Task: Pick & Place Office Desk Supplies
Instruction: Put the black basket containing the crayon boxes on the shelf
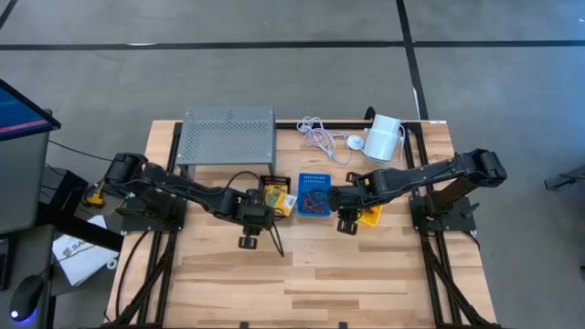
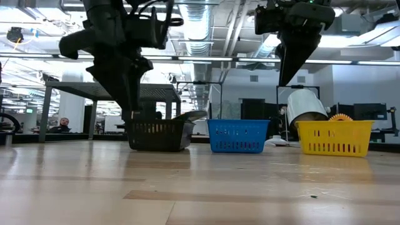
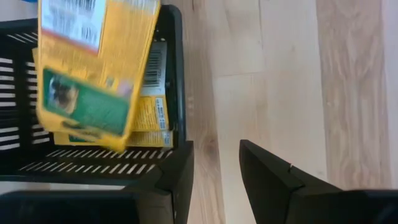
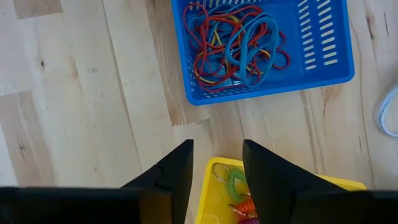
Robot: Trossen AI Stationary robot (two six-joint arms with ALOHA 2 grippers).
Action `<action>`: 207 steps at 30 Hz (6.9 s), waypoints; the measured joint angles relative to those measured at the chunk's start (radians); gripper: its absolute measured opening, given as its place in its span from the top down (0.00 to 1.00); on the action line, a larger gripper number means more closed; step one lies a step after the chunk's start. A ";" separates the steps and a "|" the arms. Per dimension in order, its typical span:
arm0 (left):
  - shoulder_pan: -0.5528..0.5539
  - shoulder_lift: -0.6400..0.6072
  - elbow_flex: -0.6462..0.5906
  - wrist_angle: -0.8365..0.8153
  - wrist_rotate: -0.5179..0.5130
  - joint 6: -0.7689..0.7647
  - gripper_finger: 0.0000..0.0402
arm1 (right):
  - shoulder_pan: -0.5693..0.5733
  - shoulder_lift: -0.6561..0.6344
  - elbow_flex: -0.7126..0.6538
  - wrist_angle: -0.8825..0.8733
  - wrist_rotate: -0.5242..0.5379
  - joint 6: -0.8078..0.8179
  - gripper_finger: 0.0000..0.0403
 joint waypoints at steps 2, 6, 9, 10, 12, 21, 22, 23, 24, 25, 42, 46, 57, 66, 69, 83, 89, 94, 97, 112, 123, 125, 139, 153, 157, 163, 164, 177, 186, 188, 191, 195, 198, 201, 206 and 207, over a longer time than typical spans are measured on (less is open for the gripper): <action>0.000 -0.006 0.000 -0.003 -0.001 0.005 0.70 | 0.000 0.000 0.000 0.000 0.000 0.000 0.67; 0.004 -0.006 -0.001 -0.014 -0.002 0.009 0.70 | 0.001 0.000 0.000 0.000 0.000 -0.004 0.67; 0.005 -0.006 -0.001 0.001 -0.033 0.012 0.70 | 0.001 0.000 0.000 0.003 0.000 -0.011 0.67; 0.006 -0.006 -0.001 0.004 -0.052 0.013 0.70 | 0.001 0.000 0.000 0.003 0.000 -0.011 0.67; 0.011 -0.006 -0.001 0.004 -0.072 0.025 0.70 | 0.001 0.000 0.000 0.003 0.000 -0.011 0.67; 0.058 0.019 -0.002 0.007 -0.044 0.065 0.62 | 0.026 0.000 0.000 0.001 0.000 -0.010 0.67; 0.066 0.019 -0.002 0.010 -0.028 0.065 0.59 | 0.026 0.000 0.000 0.001 0.000 -0.010 0.67; 0.073 0.019 -0.002 0.010 -0.013 0.064 0.57 | 0.027 0.000 0.000 0.000 0.000 -0.010 0.67; 0.080 0.019 -0.002 0.010 0.001 0.065 0.54 | 0.027 0.000 0.000 0.000 0.000 -0.010 0.67; 0.085 0.019 -0.002 0.010 0.020 0.065 0.52 | 0.027 0.000 0.000 -0.001 0.000 -0.010 0.67; 0.104 0.112 -0.002 0.057 0.078 0.065 0.42 | 0.029 0.000 -0.034 0.001 0.000 -0.016 0.67; 0.109 0.159 0.000 0.066 0.078 0.065 0.45 | 0.032 0.000 -0.034 0.003 0.000 -0.018 0.67; 0.123 0.176 -0.001 0.126 0.055 0.034 0.58 | 0.032 0.000 -0.034 0.000 0.000 -0.018 0.67; 0.125 0.173 -0.002 0.127 0.072 0.004 0.97 | 0.032 0.000 -0.034 -0.008 0.000 -0.018 0.67; 0.108 0.173 -0.002 0.119 0.063 0.004 0.99 | 0.032 0.000 -0.034 -0.012 0.000 -0.023 0.67; -0.019 0.001 0.001 0.057 0.029 -0.147 1.00 | 0.030 0.000 -0.032 -0.019 0.006 -0.034 0.67; -0.050 -0.101 0.003 0.017 -0.010 -0.187 1.00 | 0.030 0.000 -0.032 -0.019 0.034 -0.037 0.67; -0.074 -0.141 0.011 -0.027 -0.024 -0.186 1.00 | 0.030 0.000 -0.032 -0.019 0.034 -0.037 0.67; -0.091 -0.142 0.030 -0.065 -0.027 -0.183 1.00 | 0.030 0.000 -0.032 -0.019 0.035 -0.037 0.67; -0.186 -0.134 0.179 -0.333 -0.131 -0.188 1.00 | 0.028 0.000 -0.032 -0.019 0.035 -0.037 0.67; -0.209 -0.134 0.277 -0.564 -0.201 -0.264 1.00 | 0.029 0.000 -0.032 -0.020 0.053 -0.037 0.67; -0.209 -0.134 0.297 -0.593 -0.224 -0.265 1.00 | 0.029 0.000 -0.032 -0.020 0.053 -0.037 0.67; -0.121 -0.279 0.336 -0.713 -0.272 -0.269 1.00 | 0.029 0.000 -0.032 -0.027 0.053 -0.042 0.67; 0.073 -0.472 0.212 -0.871 -0.286 -0.216 1.00 | 0.031 0.000 -0.032 -0.027 0.053 -0.052 0.67; 0.139 -0.500 0.173 -0.870 -0.276 -0.148 1.00 | 0.031 0.000 -0.032 -0.026 0.053 -0.052 0.67; 0.276 -0.527 0.140 -0.870 -0.238 -0.034 1.00 | 0.031 0.000 -0.032 -0.024 0.053 -0.052 0.67; 0.301 -0.530 0.140 -0.870 -0.230 -0.013 1.00 | 0.031 0.000 -0.032 -0.024 0.053 -0.052 0.67; 0.621 -0.545 0.140 -0.843 -0.148 0.274 1.00 | 0.032 0.000 -0.033 -0.027 0.053 -0.052 0.67; 0.742 -0.596 0.034 -0.784 -0.117 0.376 1.00 | 0.038 0.000 -0.033 -0.031 0.053 -0.060 0.67; 0.756 -0.600 0.001 -0.771 -0.117 0.390 1.00 | 0.038 0.000 -0.033 -0.031 0.053 -0.060 0.67; 0.772 -0.609 -0.035 -0.740 -0.125 0.415 1.00 | 0.038 0.000 -0.033 -0.027 0.053 -0.060 0.67; 0.804 -0.619 -0.052 -0.706 -0.133 0.457 1.00 | 0.038 0.000 -0.033 -0.024 0.053 -0.060 0.67; 0.831 -0.622 -0.052 -0.708 -0.134 0.477 1.00 | 0.038 0.000 -0.033 -0.024 0.053 -0.055 0.67; 0.846 -0.622 -0.052 -0.715 -0.131 0.477 1.00 | 0.038 0.000 -0.033 -0.025 0.053 -0.055 0.67; 0.847 -0.622 -0.053 -0.717 -0.140 0.476 0.96 | 0.038 0.000 -0.033 -0.026 0.053 -0.054 0.67; 0.847 -0.622 -0.053 -0.719 -0.143 0.476 0.95 | 0.038 0.000 -0.033 -0.026 0.053 -0.052 0.67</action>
